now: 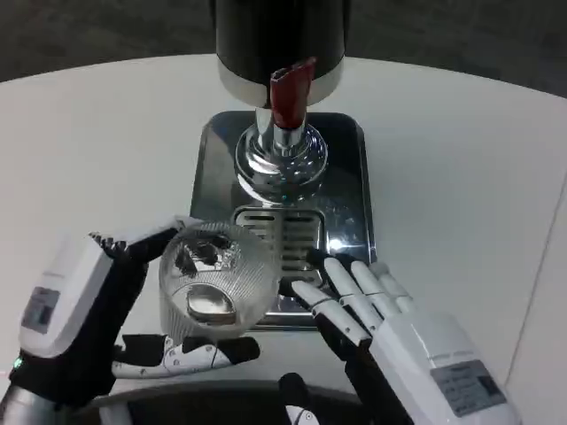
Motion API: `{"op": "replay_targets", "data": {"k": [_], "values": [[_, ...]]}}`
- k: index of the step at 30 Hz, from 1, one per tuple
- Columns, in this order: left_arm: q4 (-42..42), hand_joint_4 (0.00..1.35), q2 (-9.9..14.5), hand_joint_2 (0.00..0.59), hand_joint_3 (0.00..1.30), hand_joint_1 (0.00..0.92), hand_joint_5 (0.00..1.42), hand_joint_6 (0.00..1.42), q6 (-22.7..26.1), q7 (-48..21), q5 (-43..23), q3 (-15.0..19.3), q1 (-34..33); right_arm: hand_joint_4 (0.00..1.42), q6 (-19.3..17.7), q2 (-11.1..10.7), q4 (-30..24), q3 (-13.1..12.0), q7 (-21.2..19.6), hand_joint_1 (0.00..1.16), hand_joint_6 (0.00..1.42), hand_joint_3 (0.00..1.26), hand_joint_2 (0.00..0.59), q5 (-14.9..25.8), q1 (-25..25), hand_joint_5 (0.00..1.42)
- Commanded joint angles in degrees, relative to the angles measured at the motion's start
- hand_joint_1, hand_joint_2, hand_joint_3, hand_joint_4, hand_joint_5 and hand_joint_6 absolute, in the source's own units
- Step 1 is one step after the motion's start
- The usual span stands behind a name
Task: Grasp the cup under the faucet to collect the drink, then remove the cup.
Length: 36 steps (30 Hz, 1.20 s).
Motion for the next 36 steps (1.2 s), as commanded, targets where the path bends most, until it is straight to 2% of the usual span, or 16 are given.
{"op": "replay_targets", "data": {"k": [1, 9, 16, 20, 29, 36], "values": [[6.04, 1.08, 1.29, 0.102, 0.95, 0.547, 1.25, 1.42, -0.3, 6.78, 4.58, -2.11, -5.28, 0.0, 0.63, 0.97, -1.36, -0.39, -0.58, 0.44, 0.0, 0.17, 0.506, -0.87, 1.88, 0.0], [19.78, 1.08, 1.66, 0.102, 0.95, 0.547, 1.25, 1.42, 1.67, 18.66, 9.11, -6.86, -14.88, 0.01, 0.79, 1.78, -2.13, -1.07, -0.53, 0.45, 0.0, 0.18, 0.505, -1.08, 3.29, 0.0], [31.46, 1.08, 1.56, 0.1, 0.96, 0.548, 1.25, 1.42, 4.22, 27.62, 11.98, -13.61, -23.21, 0.02, 0.78, 2.62, -3.26, -0.86, -0.88, 0.45, 0.0, 0.18, 0.505, -1.79, 5.66, 0.0], [38.82, 1.08, 0.43, 0.098, 0.97, 0.551, 1.25, 1.42, 5.35, 33.41, 12.95, -17.35, -27.75, 0.02, 0.63, 2.94, -3.41, -1.01, -1.09, 0.46, 0.0, 0.19, 0.505, -1.94, 6.48, 0.0], [48.81, 1.08, -2.39, 0.091, 0.97, 0.557, 1.26, 1.42, 7.62, 38.39, 12.75, -25.09, -35.62, 0.03, 0.82, 3.56, -4.08, -1.04, -0.28, 0.46, 0.01, 0.2, 0.505, -2.36, 7.68, 0.0], [52.83, 1.08, -4.8, 0.088, 0.97, 0.565, 1.26, 1.42, 9.98, 39.4, 10.89, -27.09, -38.36, 0.03, 1.26, 3.97, -4.25, -0.85, 0.07, 0.46, 0.03, 0.21, 0.505, -2.51, 8.23, 0.0]]}}
